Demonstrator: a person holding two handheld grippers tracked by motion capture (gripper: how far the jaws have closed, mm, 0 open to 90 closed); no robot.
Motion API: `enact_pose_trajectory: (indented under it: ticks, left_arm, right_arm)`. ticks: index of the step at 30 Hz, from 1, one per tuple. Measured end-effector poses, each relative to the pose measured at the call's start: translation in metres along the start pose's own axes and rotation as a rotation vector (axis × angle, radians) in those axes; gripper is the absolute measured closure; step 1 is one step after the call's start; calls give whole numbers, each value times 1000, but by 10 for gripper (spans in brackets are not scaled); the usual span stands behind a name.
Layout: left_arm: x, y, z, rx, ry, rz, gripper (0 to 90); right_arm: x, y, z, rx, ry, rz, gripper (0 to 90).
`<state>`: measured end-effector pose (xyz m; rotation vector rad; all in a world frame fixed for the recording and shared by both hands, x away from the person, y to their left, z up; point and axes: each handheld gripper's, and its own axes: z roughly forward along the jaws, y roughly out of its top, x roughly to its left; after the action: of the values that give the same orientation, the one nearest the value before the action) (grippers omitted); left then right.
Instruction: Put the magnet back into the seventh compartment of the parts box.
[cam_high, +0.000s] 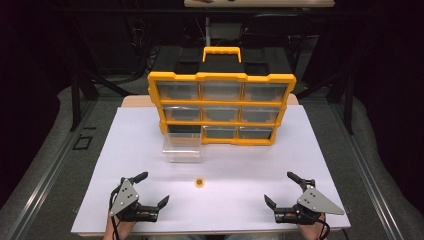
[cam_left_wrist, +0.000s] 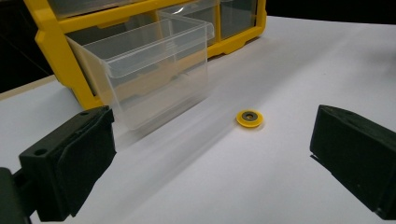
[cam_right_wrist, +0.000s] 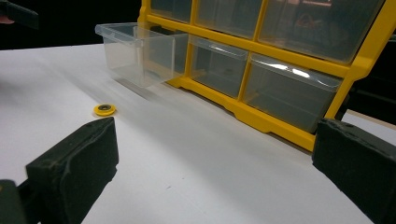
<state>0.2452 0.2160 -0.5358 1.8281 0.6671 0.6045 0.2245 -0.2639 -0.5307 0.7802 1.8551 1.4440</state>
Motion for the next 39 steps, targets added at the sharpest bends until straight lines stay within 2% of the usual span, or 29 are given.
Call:
enact_pose_trajectory:
  ticks: [7,11,20,27,33,35,39]
  left_arm:
    - [0,5,8,3,-7,1,1]
    - [-2,8,15,23,-22,4,1]
    - [-3,16,24,48,-30,11,1]
    - [-2,20,25,83,-52,-17,0]
    - [-3,22,28,111,-60,-22,0]
    - [-6,27,31,126,-58,2,0]
    - [-8,32,36,154,-61,22,0]
  right_arm:
    - [-2,-2,-1,7,-3,9,0]
    - [-2,-2,-1,9,-2,8,1]
    - [-2,-1,-1,10,-4,1,1]
    - [-2,-1,0,19,0,7,1]
    - [-2,-2,1,19,3,11,1]
    - [-2,-2,1,20,4,8,1]
    - [-2,-2,1,25,5,5,1]
